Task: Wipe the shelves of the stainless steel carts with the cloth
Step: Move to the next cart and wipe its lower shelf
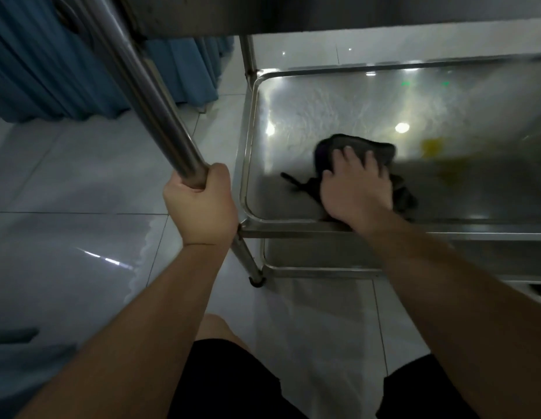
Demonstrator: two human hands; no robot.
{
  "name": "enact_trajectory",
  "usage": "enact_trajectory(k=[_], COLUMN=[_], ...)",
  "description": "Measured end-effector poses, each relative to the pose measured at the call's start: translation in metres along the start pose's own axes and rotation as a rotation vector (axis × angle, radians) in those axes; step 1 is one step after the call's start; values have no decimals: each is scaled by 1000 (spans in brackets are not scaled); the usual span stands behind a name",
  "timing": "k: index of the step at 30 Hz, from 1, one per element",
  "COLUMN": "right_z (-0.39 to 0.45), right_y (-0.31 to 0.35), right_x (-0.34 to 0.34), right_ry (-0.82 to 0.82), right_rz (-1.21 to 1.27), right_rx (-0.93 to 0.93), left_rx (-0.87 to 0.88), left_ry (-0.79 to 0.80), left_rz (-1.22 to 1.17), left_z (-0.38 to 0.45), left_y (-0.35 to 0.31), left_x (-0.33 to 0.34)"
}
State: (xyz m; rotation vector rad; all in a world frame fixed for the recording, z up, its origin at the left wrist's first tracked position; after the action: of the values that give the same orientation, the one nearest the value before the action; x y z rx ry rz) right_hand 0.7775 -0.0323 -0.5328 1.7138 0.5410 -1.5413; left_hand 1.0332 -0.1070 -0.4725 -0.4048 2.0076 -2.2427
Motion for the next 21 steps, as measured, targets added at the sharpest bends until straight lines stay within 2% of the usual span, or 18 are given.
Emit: enact_trajectory(k=[4, 6, 8, 10, 14, 16, 19, 21], right_z=[4, 13, 30, 57, 126, 140, 144, 139], right_y=[114, 141, 141, 120, 33, 2, 23, 63], right_x=[21, 24, 24, 18, -2, -5, 0, 7], right_ry=[109, 178, 186, 145, 95, 90, 90, 124], right_rz=[38, 36, 6, -13, -66, -81, -51, -33], right_rx=[-464, -605, -653, -572, -142, -8, -15, -199], left_rx=[30, 59, 69, 67, 83, 78, 73, 76], left_ry=[4, 27, 30, 33, 26, 16, -17, -16], left_rz=[16, 37, 47, 49, 68, 71, 65, 63], left_z=[0, 0, -1, -2, -5, -7, -5, -5], left_y=[-5, -6, -6, -5, -5, -5, -8, -8], left_x=[1, 2, 1, 0, -2, -1, -1, -1])
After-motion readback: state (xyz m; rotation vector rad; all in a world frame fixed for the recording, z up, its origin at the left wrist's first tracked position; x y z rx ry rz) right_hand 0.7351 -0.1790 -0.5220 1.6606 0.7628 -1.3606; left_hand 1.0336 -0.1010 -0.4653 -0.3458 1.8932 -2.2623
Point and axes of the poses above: each hand's wrist, its own z-axis towards the middle knuckle, its own x-axis out of the palm, y = z × x, the point moved 6 cm from there along z, towards the middle knuckle, and after that the axes turned 10 degrees about -y, right-handed, at the moved point
